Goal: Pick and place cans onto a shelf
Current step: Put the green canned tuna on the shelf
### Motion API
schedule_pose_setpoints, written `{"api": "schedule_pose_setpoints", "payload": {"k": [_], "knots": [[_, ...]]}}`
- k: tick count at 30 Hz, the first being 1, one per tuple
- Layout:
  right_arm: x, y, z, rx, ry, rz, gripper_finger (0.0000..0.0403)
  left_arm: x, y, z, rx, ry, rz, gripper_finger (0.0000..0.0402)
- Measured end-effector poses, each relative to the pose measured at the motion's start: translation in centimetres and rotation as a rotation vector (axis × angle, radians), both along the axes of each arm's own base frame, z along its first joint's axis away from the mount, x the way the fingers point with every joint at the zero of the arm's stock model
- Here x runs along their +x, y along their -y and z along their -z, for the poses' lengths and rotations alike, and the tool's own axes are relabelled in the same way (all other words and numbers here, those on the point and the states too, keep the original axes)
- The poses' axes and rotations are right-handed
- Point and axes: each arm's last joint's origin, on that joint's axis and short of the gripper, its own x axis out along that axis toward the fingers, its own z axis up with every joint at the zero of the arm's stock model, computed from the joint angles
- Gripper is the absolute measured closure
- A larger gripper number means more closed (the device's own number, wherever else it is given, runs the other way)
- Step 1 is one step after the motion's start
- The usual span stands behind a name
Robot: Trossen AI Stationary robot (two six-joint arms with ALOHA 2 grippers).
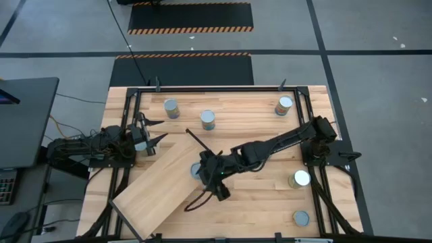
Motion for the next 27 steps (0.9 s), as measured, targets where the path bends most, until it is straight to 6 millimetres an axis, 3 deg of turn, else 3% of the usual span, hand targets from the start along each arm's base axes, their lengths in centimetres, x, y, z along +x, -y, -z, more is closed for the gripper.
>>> {"api": "schedule_pose_setpoints", "payload": {"k": [7, 15, 20, 27], "knots": [[0.4, -0.6, 1.4, -0.181, 0.022, 0.126, 0.0162, 0.1, 0.0, 0.1, -0.001, -0.008, -0.001, 0.0145], [0.1, -0.2, 1.8, -0.253, -0.027, 0.093, 0.0231, 0.1, 0.0, 0.1, -0.001, -0.010, 0.000, 0.0145], [-0.1, -0.1, 1.8, -0.345, -0.042, 0.011, 0.0255, 0.1, 0.0, 0.1, 0.000, -0.010, 0.000, 0.0145], [-0.4, 0.2, 1.5, -0.451, -0.051, -0.090, 0.0259, 0.1, 0.0, 0.1, 0.000, -0.010, 0.000, 0.0145]]}}
